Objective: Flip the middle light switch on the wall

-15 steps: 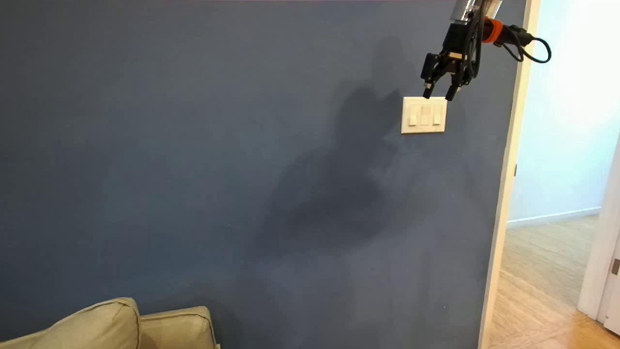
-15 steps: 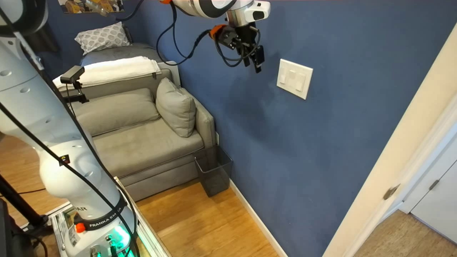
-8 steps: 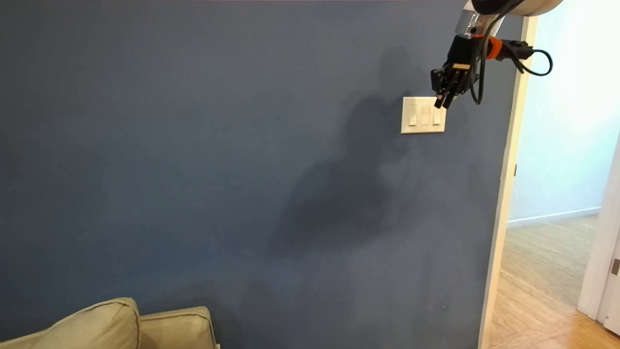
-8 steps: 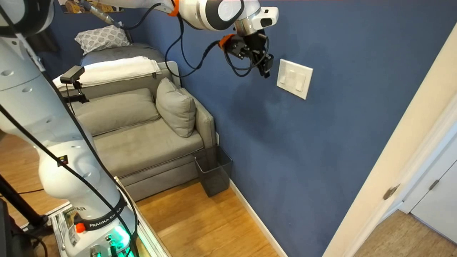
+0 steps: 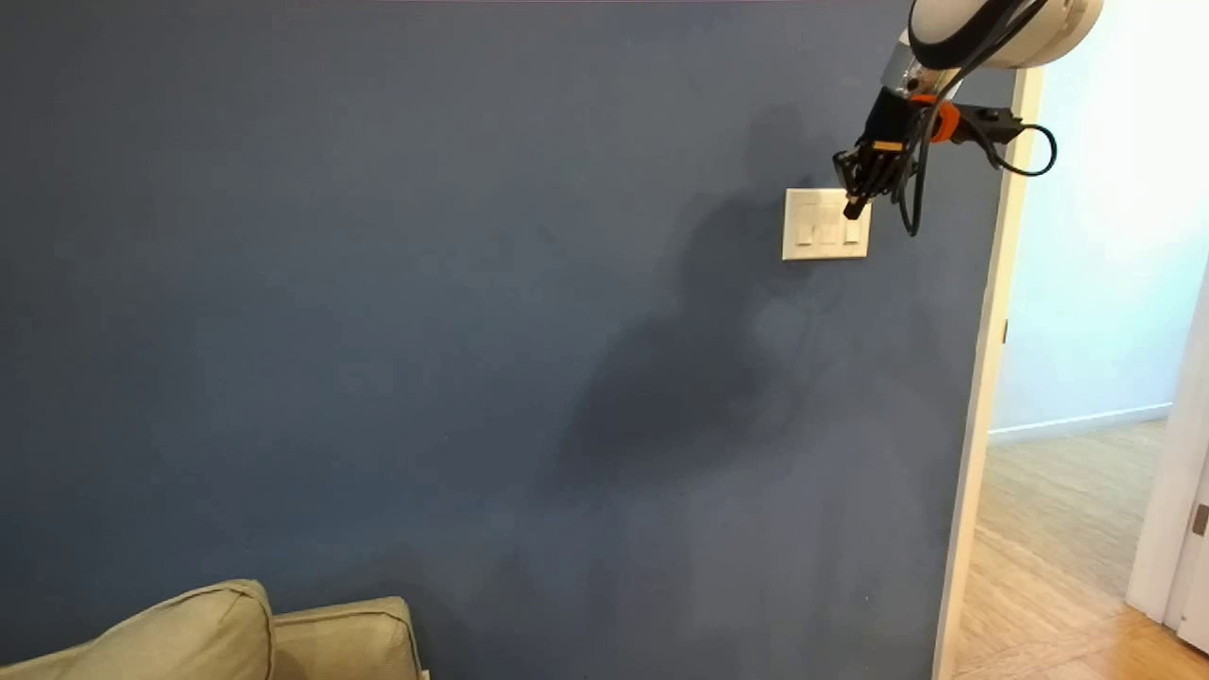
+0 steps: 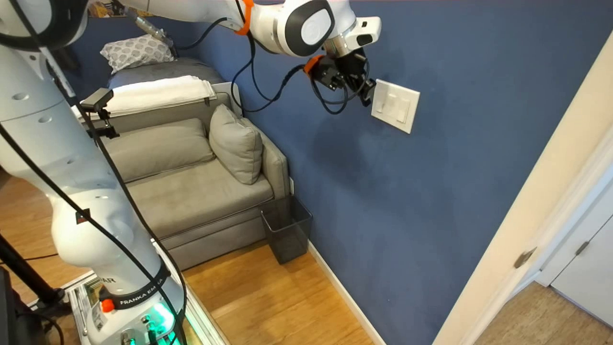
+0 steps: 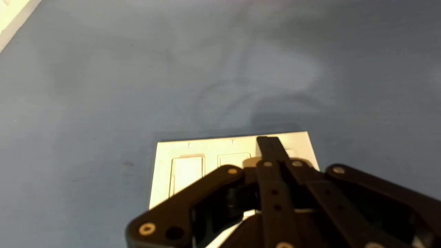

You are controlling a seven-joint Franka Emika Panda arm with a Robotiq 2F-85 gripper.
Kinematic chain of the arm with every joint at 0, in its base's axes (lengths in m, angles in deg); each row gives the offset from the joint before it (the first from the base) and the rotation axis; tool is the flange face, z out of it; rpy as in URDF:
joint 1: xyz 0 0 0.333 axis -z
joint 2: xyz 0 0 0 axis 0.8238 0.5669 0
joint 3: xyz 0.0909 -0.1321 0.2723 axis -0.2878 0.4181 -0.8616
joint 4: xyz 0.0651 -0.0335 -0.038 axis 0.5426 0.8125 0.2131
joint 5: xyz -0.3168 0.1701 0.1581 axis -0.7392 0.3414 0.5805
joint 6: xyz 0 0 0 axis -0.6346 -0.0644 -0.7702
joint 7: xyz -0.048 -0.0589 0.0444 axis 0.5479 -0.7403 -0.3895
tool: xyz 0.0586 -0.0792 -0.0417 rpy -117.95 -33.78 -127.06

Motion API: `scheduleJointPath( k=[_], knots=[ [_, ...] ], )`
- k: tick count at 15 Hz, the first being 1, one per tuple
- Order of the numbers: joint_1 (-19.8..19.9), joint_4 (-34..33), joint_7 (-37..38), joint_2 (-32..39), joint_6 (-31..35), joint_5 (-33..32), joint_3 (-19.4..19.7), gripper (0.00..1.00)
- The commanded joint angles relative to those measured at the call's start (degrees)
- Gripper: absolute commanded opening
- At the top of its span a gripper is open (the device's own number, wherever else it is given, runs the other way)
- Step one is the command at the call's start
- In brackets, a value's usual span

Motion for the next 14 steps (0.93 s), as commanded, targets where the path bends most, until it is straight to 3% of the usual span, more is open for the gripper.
scheduleJointPath(
  k=[1,8,14],
  knots=[
    [0.4,-1.7,4.8,3.1,4.9,-2.8,0.0,0.0],
    [0.1,-4.2,13.8,6.0,7.7,-8.7,1.1,0.0],
    [-0.4,-6.1,17.2,7.5,7.9,-10.9,1.5,0.0]
  ],
)
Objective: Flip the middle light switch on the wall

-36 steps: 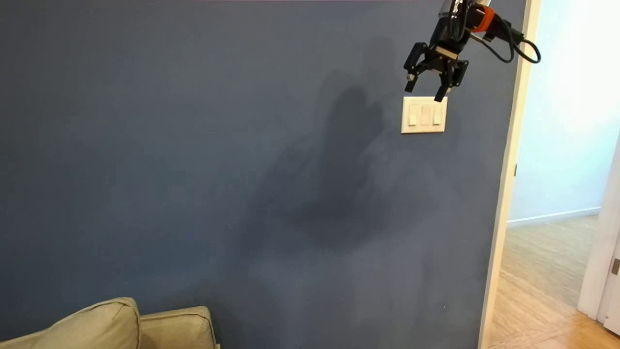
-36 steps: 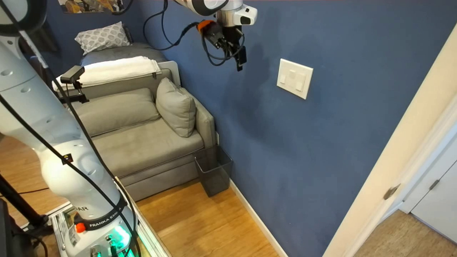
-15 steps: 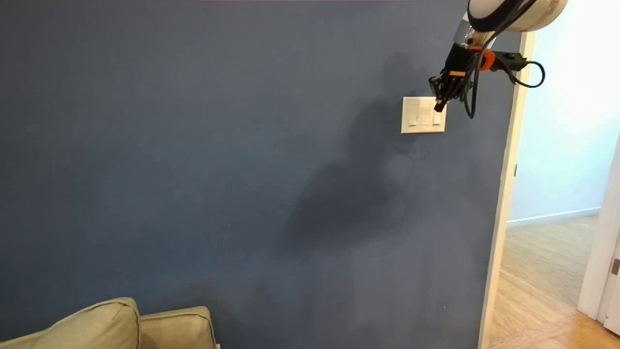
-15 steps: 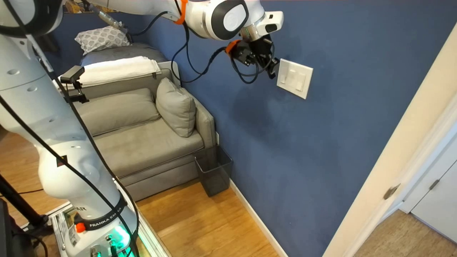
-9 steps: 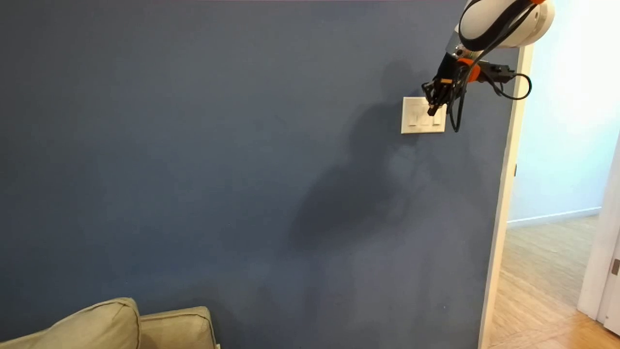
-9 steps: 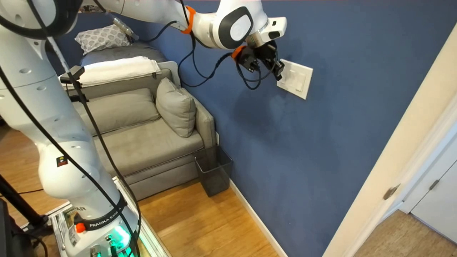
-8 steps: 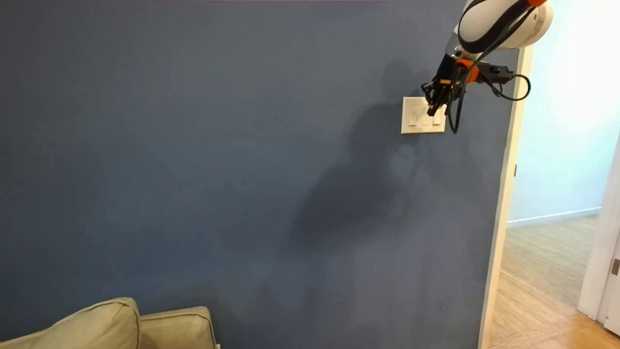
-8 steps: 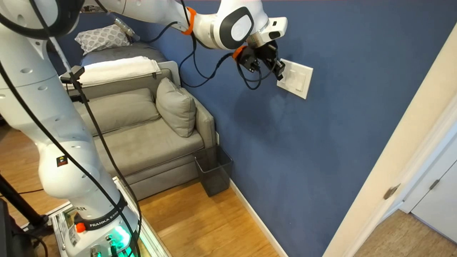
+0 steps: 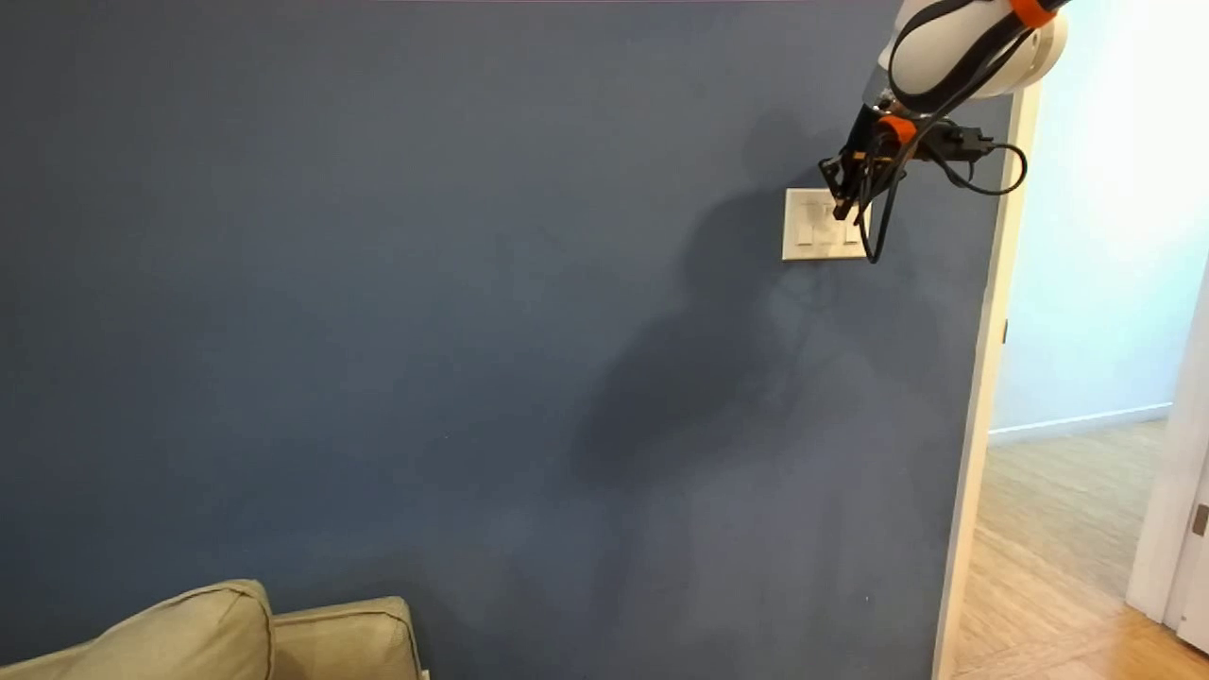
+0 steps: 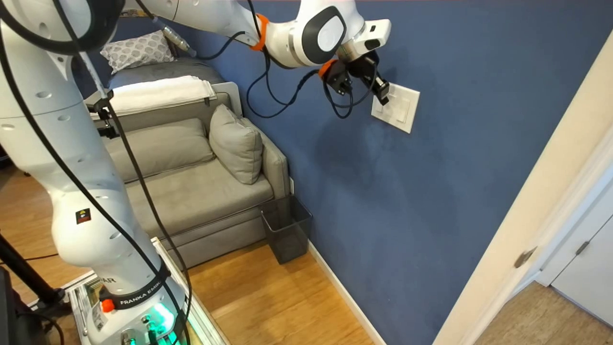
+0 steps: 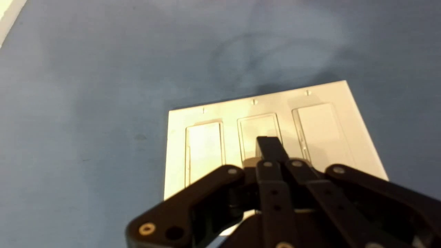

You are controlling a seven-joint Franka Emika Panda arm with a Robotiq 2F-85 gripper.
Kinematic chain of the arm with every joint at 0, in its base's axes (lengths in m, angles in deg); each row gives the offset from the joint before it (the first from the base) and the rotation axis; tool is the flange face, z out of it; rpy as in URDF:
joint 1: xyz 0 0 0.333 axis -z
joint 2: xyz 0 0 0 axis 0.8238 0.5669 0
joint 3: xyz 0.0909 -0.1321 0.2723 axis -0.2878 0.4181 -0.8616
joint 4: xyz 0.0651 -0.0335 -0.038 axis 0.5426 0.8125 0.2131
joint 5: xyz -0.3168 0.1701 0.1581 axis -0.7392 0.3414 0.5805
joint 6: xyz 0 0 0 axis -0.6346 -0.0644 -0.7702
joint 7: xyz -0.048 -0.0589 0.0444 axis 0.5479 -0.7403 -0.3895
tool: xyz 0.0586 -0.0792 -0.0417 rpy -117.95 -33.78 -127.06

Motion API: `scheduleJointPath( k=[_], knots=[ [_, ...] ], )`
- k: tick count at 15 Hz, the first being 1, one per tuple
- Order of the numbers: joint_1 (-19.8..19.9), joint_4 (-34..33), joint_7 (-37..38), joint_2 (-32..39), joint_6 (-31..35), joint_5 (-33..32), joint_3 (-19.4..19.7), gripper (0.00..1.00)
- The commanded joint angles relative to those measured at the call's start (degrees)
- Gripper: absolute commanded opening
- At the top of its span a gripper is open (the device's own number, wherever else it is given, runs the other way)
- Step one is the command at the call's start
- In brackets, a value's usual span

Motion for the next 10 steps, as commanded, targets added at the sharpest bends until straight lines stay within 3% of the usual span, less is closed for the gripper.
scheduleJointPath(
  k=[1,10],
  knots=[
    [-0.4,-2.5,3.7,2.0,1.1,-2.3,0.5,0.0],
    [-1.0,-4.5,5.6,4.2,1.6,-2.7,1.1,0.0]
  ],
)
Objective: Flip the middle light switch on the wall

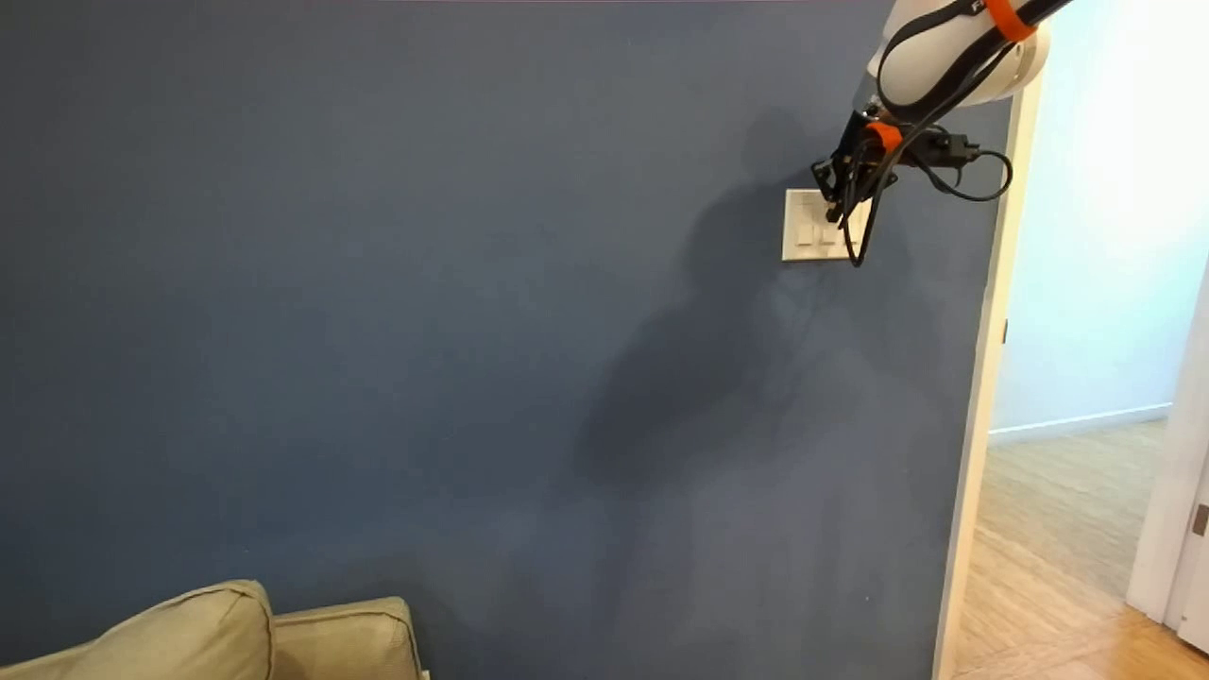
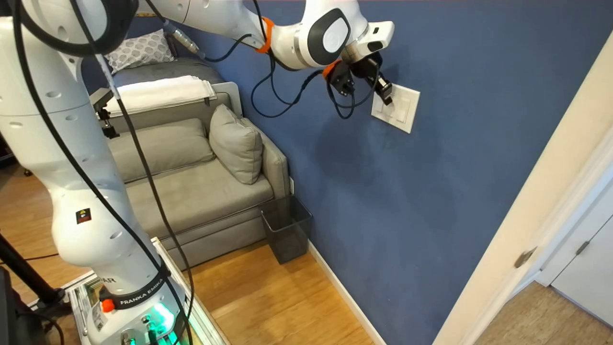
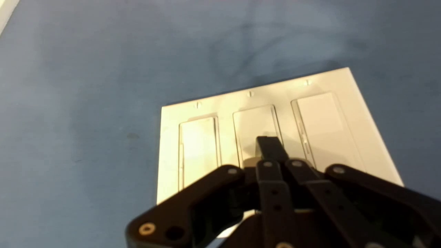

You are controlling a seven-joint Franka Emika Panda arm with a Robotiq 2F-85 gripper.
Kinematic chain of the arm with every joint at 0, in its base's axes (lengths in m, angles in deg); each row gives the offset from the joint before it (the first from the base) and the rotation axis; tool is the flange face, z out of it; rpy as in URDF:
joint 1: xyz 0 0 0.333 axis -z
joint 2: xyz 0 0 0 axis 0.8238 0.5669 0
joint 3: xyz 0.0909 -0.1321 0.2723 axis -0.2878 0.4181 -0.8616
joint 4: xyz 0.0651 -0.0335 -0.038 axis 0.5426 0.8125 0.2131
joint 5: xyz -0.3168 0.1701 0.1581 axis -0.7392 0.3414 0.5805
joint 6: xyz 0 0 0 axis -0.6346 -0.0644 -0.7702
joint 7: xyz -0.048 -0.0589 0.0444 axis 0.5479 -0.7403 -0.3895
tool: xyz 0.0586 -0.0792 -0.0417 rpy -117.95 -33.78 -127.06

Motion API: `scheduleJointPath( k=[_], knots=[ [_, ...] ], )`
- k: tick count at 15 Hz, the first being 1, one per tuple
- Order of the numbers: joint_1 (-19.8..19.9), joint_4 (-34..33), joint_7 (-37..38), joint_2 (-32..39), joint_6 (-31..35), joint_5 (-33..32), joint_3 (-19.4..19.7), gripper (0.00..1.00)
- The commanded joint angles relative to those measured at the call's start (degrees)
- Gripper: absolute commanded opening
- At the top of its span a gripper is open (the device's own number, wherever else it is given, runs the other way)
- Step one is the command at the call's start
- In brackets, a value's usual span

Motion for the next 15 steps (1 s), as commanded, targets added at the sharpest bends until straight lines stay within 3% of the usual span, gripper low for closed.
scheduleJointPath(
  k=[1,3,8,9,11,15],
  knots=[
    [-0.8,-2.0,2.5,1.7,1.2,-1.7,0.9,0.0],
    [-0.9,-2.0,1.5,1.1,-2.1,-0.6,0.7,0.0],
    [-1.1,-0.1,-2.7,-3.5,-17.3,2.5,-0.1,0.0],
    [-1.2,0.3,-2.7,-4.6,-20.2,1.5,-0.1,0.26],
    [-1.1,1.1,-3.9,-6.9,-24.9,1.4,-0.4,0.32],
    [-0.9,2.8,-5.8,-11.8,-33.1,1.9,-1.2,0.6]
  ],
)
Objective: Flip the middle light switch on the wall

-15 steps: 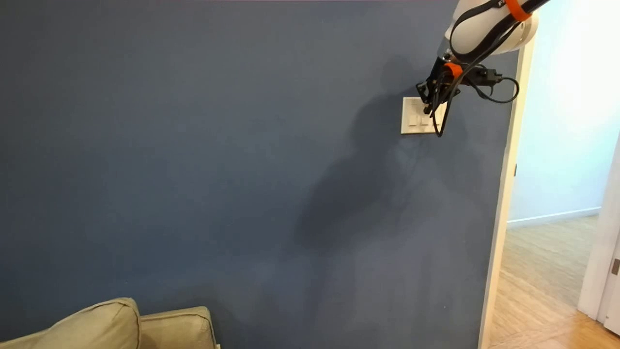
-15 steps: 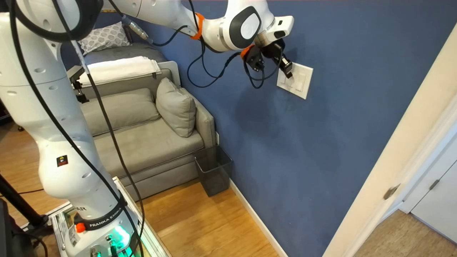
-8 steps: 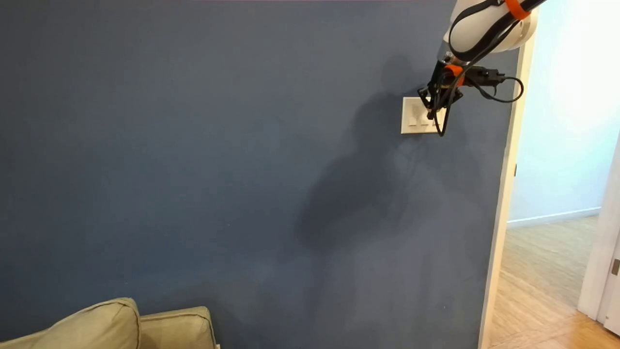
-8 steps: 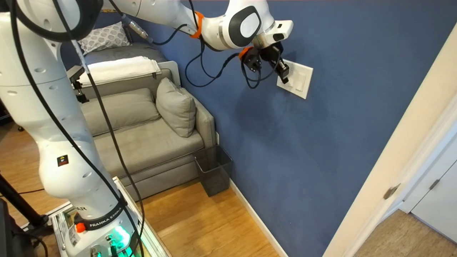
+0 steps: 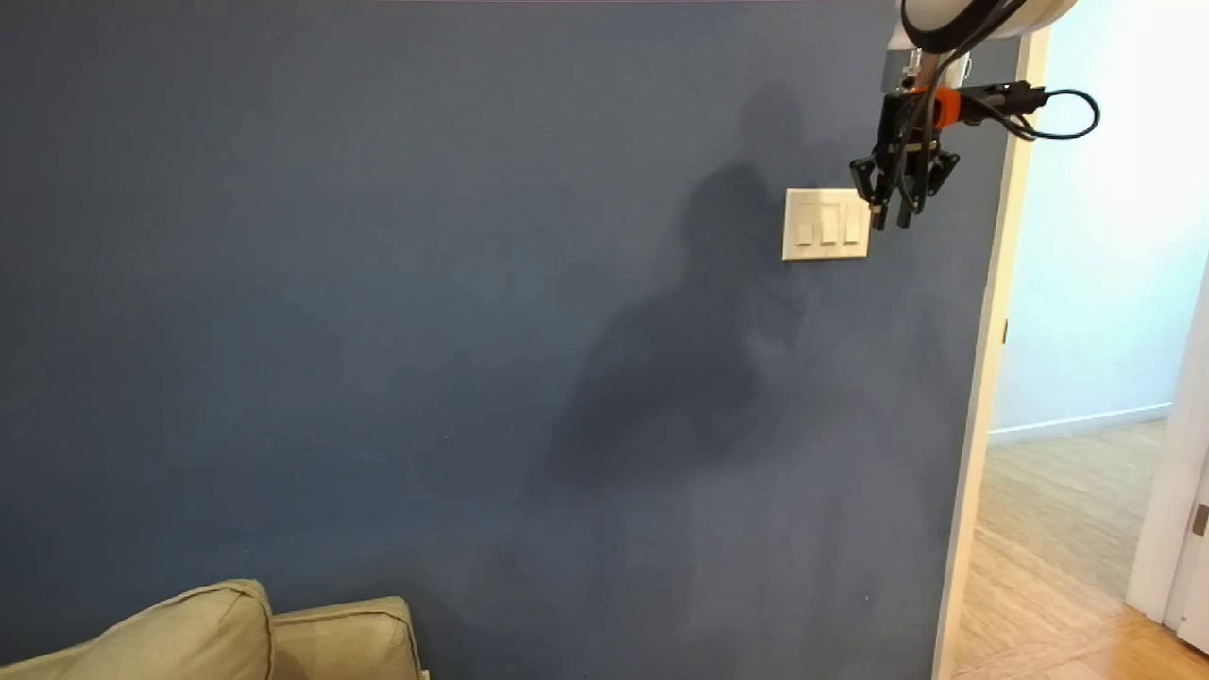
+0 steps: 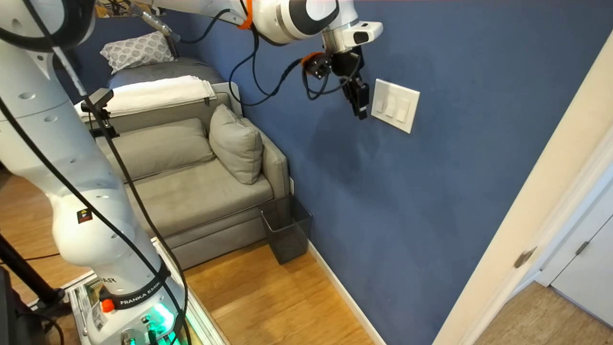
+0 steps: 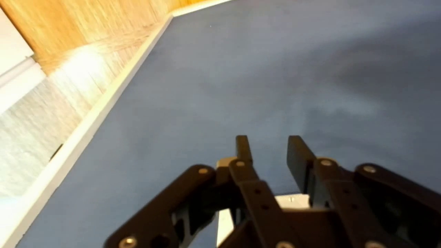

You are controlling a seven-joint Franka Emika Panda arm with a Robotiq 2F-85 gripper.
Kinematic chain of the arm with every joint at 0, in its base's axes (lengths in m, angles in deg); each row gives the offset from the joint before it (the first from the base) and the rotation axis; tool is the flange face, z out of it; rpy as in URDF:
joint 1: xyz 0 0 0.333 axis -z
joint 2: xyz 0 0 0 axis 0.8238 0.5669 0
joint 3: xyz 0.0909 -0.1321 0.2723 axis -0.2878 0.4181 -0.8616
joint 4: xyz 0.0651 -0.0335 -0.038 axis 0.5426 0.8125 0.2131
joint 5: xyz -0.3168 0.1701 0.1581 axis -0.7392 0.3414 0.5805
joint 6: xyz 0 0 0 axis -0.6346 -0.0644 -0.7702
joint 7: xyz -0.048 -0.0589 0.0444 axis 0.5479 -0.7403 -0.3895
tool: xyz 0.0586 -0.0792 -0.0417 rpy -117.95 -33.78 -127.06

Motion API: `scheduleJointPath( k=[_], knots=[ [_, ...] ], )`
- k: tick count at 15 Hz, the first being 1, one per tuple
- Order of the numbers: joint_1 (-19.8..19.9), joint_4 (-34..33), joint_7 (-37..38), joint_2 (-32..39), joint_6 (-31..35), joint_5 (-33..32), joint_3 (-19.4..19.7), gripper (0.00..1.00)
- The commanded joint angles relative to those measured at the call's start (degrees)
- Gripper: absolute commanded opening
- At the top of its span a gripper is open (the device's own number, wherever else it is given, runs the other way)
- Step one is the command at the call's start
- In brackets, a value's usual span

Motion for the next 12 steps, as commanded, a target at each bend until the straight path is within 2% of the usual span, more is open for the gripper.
scheduleJointPath(
  k=[1,6,10,11,12],
  knots=[
    [-0.1,3.2,-3.4,-5.7,-5.6,1.6,-0.7,0.68],
    [-0.3,6.4,-9.3,-11.0,-10.1,5.1,-1.3,1.0],
    [-0.6,8.8,-13.4,-13.8,-11.6,7.1,-1.6,1.0],
    [0.2,6.1,-11.3,-11.1,-11.2,5.6,-1.9,1.0],
    [0.2,6.4,-11.4,-11.4,-11.2,5.6,-1.9,1.0]
  ],
)
